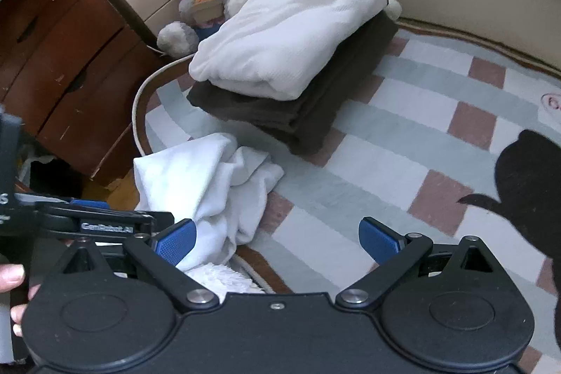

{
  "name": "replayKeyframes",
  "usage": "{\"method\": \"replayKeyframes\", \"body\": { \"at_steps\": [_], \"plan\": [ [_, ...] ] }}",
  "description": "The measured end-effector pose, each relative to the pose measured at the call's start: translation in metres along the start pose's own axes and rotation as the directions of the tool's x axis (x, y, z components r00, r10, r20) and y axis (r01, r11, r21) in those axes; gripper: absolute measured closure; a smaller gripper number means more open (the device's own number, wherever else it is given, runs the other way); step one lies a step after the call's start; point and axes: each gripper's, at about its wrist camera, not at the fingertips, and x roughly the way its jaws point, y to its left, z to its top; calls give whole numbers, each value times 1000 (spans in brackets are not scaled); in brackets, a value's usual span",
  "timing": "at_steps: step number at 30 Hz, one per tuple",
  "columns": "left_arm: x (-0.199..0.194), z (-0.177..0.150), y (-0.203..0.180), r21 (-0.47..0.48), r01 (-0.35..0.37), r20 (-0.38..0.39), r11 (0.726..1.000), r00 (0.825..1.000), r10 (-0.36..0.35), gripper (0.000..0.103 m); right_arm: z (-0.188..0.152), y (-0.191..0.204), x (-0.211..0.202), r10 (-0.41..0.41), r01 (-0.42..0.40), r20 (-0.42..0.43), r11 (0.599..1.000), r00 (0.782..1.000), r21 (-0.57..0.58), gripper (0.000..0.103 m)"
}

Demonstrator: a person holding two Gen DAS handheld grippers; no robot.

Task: Fold clothes
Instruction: 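Reach both tools toward the crumpled white T-shirt on the mat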

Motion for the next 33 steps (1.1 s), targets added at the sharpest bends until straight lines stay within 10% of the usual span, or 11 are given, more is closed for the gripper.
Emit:
{"method": "replayKeyframes", "body": {
  "at_steps": [13,18,25,29,33],
  "plan": [
    [-3,-15,52,-179,11,62,984,998,0,0,2,9,28,100,-98,-52,995,994,31,2],
    [13,-41,98,-363,76,116,929,993,-35,4,0,-9,64,330,-310,-64,926,942,214,7],
    [46,-75,128,-464,201,211,863,971,-113,37,13,-8,109,353,-325,-83,915,932,240,37],
    [67,-86,133,-477,311,258,822,944,-208,41,24,-5,133,359,-319,-82,897,930,306,33],
    [96,-91,137,-535,428,294,728,903,-314,38,28,-2,163,258,-207,-125,924,958,320,8]
  ]
}}
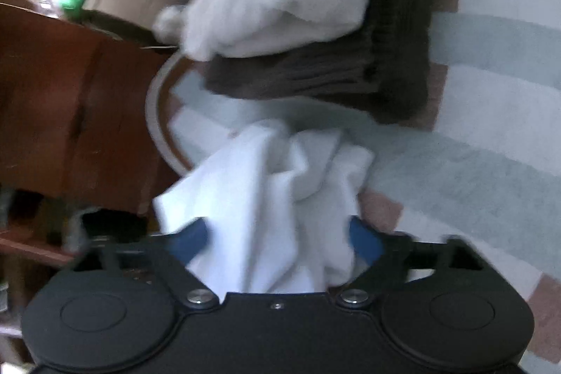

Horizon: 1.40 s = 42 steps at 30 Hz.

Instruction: Fold clothes

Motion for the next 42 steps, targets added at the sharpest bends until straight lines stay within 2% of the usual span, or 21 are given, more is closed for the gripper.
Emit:
{"method": "replayKeyframes", "body": {
  "at_steps": [2,4,5,6,7,8,9,10,13,20,25,26,29,30,32,37,39,42],
  "plan": [
    [14,-2,7,-74,46,-20,996,999,-47,38,5,-6,20,-3,6,-61,999,998,49,8],
    [20,-5,2,-65,83,-15,994,996,-84,39,5,-20,39,74,-53,-116,982,990,180,10],
    [23,-6,0,-60,101,-13,993,995,-102,44,3,-27,46,154,-115,-132,958,979,265,17],
    [26,-7,-2,-57,121,-10,991,993,-122,50,-1,-34,53,236,-175,-141,920,961,349,37],
    [26,-7,-2,-74,155,-3,985,988,-156,54,-5,-37,59,314,-232,-145,882,938,410,46],
    [26,-7,1,-102,191,3,976,982,-191,61,-8,-37,59,338,-252,-139,870,931,423,48],
    [25,-7,4,-129,225,9,966,974,-225,64,-11,-32,55,324,-251,-132,886,937,390,59],
    [24,-7,5,-141,247,14,959,969,-248,64,-12,-27,49,307,-248,-119,901,944,355,65],
    [16,-7,3,-152,311,45,938,950,-308,64,-15,-19,30,355,-309,-78,888,932,341,72],
    [-29,-1,-54,6,413,66,910,908,-413,64,-18,0,-42,476,-467,24,850,879,243,73],
    [-61,-8,-114,131,487,42,864,868,-495,64,-21,-1,-122,544,-558,123,816,830,150,74],
    [-67,-11,-128,158,491,27,857,865,-500,64,-23,0,-138,544,-560,142,820,827,119,74],
    [-84,-22,-170,241,482,-18,843,870,-492,65,-29,9,-187,494,-507,186,862,850,28,75],
    [-91,-29,-182,268,488,-29,830,866,-500,65,-36,13,-203,473,-482,200,876,858,-4,75],
    [-106,-43,-208,325,504,-54,800,855,-517,65,-45,16,-239,457,-459,235,887,858,-48,76],
    [-136,-83,-269,462,536,-125,707,828,-546,65,-75,-2,-314,452,-438,332,891,828,-121,76],
    [-141,-99,-290,492,562,-167,665,810,-561,65,-91,-14,-336,438,-418,379,898,815,-139,76],
    [-146,-133,-320,532,606,-244,592,779,-578,65,-118,-40,-372,422,-405,456,903,783,-142,77]
  ]
}}
